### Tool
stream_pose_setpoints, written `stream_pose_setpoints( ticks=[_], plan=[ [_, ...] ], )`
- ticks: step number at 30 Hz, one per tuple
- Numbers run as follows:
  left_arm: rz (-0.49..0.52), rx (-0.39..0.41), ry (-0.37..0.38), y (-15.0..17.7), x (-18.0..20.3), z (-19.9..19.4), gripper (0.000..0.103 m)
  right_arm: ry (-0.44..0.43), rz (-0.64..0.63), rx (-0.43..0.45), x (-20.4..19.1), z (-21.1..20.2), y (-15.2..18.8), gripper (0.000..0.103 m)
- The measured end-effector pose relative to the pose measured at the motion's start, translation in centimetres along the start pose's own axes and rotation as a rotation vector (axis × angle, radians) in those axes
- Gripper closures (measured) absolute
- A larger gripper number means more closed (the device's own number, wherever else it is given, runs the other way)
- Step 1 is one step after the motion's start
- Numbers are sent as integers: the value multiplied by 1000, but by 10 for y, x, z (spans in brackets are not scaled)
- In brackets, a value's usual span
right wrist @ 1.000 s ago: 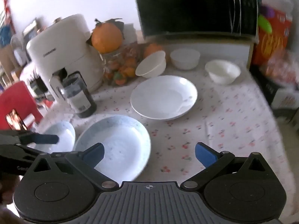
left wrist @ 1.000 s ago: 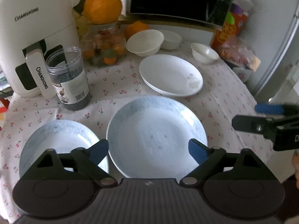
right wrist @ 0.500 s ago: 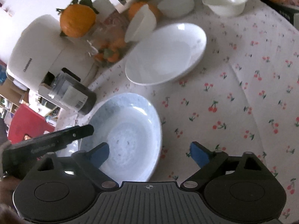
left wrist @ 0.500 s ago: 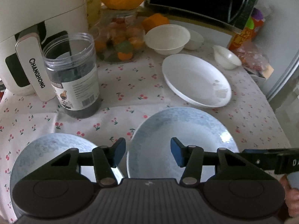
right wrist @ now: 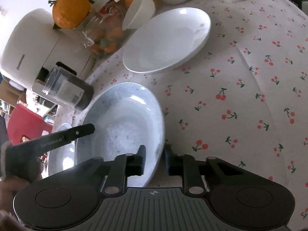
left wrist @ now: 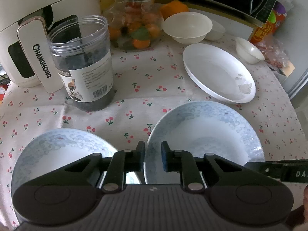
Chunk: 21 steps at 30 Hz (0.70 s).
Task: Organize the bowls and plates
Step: 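Close the left gripper on the plate rim and lift it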
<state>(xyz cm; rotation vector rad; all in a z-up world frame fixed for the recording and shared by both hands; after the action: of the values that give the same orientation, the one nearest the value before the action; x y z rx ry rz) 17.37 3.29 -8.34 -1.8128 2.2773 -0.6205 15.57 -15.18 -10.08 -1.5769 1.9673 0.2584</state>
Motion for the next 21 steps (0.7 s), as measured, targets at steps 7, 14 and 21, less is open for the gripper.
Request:
stream_pose_setpoints(
  ticks=[7, 14, 21],
  plan=[
    [18, -17, 23, 6, 13, 1, 89, 14, 23, 26, 10, -13, -8, 89],
    [48, -32, 57, 8, 39, 6, 89, 26, 76, 59, 34, -30, -22, 89],
    [60, -45, 92, 9, 65, 13, 89, 51, 113, 82, 60, -42, -39, 89]
  ],
)
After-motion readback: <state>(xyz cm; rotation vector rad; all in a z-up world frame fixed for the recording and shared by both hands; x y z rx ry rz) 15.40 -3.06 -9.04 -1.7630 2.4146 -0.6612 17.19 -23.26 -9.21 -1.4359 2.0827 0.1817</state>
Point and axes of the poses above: each gripper's, at about its wrist camera, not at the fingertips, and z roughly the way its jaws point, x to its right, y to its underside, the point moved 7 cm from there along z, roughly the way its jaws point, and after that the axes turned 8 degrees about -x, right-handed, at the moved point
